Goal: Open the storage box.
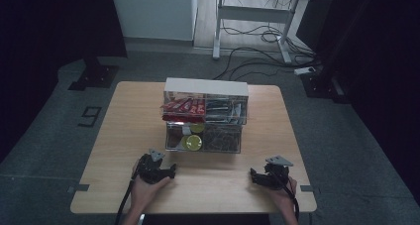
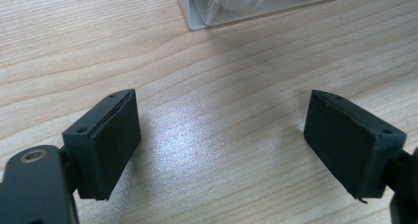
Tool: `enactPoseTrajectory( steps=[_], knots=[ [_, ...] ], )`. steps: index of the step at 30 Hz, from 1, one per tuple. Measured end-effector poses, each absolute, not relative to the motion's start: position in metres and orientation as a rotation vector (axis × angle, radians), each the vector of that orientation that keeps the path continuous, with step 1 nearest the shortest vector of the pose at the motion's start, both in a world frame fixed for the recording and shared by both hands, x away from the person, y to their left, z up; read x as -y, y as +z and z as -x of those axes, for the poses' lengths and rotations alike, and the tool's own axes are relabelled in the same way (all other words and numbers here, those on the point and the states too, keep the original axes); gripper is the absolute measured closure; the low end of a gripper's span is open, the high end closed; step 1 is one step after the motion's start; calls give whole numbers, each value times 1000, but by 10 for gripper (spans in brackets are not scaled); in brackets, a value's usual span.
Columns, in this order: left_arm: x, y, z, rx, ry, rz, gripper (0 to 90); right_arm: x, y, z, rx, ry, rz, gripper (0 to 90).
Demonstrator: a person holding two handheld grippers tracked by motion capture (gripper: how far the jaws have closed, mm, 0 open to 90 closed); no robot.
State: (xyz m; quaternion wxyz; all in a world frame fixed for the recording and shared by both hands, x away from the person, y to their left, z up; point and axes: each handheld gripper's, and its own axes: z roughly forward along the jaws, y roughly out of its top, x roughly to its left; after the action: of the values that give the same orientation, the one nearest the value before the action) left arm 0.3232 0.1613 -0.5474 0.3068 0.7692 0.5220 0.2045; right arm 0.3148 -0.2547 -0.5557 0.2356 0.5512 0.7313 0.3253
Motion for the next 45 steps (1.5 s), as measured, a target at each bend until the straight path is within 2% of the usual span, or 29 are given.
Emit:
enactPoseTrajectory(
  steps=[10,14,29,45],
  knots=[
    [-162,-547,-322,-1381,543,-2031,151,255,-555,-314,-1991,891,-1518,135],
    [-163,-547,-320,-1385,552,-2020,191,256,-555,-315,-1993,894,-1514,138],
    [-170,-536,-310,-1373,551,-1943,400,257,-555,-315,-1992,895,-1511,144],
    [-175,-506,-293,-1295,517,-1836,696,258,-555,-316,-1993,896,-1512,147]
  ],
)
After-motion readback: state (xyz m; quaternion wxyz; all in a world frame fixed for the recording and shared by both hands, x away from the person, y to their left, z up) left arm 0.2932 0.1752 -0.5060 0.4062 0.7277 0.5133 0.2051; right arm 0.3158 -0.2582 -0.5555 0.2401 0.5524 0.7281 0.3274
